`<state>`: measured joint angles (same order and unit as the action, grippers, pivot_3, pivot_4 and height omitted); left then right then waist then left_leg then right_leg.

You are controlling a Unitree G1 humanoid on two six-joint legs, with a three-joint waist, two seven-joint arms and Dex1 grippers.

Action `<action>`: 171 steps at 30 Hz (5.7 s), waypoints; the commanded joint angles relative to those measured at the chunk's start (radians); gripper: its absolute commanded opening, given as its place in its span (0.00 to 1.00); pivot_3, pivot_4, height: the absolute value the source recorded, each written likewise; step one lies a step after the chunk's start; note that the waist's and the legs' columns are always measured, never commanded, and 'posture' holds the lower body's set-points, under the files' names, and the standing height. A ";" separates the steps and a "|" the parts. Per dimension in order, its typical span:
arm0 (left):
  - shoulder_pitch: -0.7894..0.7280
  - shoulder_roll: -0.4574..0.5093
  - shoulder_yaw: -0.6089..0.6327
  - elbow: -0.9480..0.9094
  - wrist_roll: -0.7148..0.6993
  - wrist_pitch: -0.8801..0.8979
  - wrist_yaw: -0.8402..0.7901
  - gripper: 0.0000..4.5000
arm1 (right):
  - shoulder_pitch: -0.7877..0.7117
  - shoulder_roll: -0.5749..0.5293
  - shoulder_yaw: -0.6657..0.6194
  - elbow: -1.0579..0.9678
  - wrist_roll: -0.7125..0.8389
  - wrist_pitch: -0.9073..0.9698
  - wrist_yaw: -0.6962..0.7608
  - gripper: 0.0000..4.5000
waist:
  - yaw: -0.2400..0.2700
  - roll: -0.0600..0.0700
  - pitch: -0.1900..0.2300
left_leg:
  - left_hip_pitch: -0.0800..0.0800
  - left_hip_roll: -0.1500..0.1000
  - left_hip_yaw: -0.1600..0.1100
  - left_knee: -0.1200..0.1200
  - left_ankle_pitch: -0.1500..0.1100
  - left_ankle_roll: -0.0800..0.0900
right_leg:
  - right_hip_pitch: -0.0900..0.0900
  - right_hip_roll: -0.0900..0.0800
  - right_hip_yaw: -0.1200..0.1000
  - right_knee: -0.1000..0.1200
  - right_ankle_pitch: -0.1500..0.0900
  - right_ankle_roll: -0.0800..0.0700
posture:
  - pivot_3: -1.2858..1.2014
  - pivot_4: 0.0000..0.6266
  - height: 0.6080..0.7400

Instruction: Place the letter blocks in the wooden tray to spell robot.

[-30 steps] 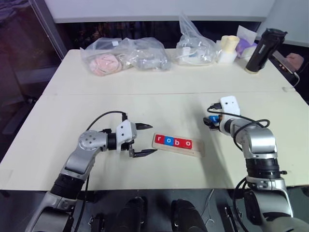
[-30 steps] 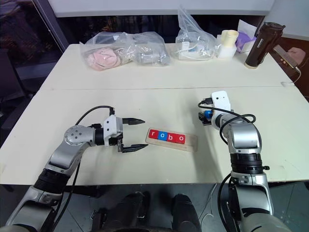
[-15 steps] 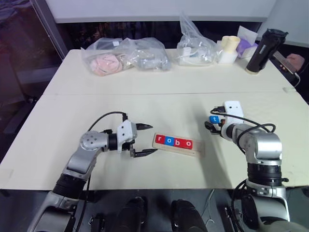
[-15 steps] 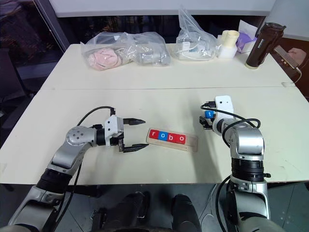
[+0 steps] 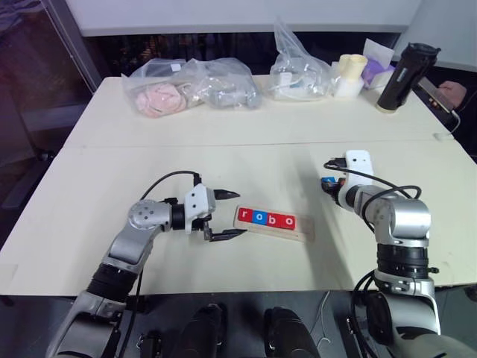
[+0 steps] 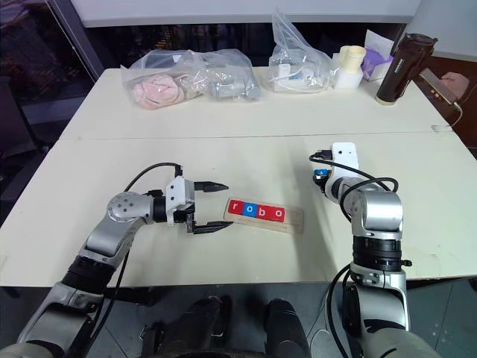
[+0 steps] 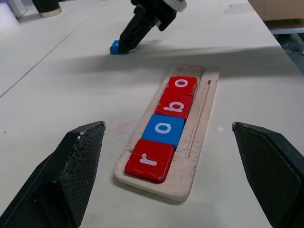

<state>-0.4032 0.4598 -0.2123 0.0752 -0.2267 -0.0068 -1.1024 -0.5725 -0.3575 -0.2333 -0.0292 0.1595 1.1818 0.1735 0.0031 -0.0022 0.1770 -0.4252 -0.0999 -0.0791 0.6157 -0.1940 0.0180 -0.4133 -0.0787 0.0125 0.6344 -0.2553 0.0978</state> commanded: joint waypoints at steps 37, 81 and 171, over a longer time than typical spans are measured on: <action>0.011 0.004 -0.003 -0.005 0.003 -0.051 -0.015 1.00 | 0.407 -0.226 -0.059 -0.848 0.277 0.433 0.100 0.99 | 0.008 0.000 0.000 | -0.001 0.000 0.000 0.000 0.000 0.000 | 0.001 0.000 -0.001 -0.001 -0.001 -0.001 | 0.52 0.24 0.98; 0.008 0.111 0.044 -0.067 -0.088 0.049 -0.106 1.00 | 0.203 -0.649 0.334 0.189 -0.036 -1.012 1.128 0.24 | 0.007 0.000 0.001 | -0.001 0.003 0.001 0.007 -0.003 -0.001 | 0.004 -0.001 -0.004 -0.004 -0.001 -0.002 | 0.52 0.24 0.98; 0.038 0.156 0.108 -0.179 -0.152 0.204 -0.072 1.00 | 0.401 -0.720 0.034 -0.380 0.135 -0.603 0.995 0.99 | 0.009 0.002 0.002 | -0.001 0.003 0.001 0.006 -0.003 -0.001 | 0.003 -0.002 -0.004 -0.004 -0.001 -0.003 | 0.52 0.24 0.98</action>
<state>-0.3646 0.6079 -0.1385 -0.0613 -0.3541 0.1793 -1.1865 -0.1886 -1.0577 -0.1149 -0.3307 0.2495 0.5335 1.1820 0.0117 -0.0006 0.1788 -0.4266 -0.0965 -0.0778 0.6218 -0.1972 0.0172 -0.4102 -0.0804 0.0087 0.6305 -0.2564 0.0950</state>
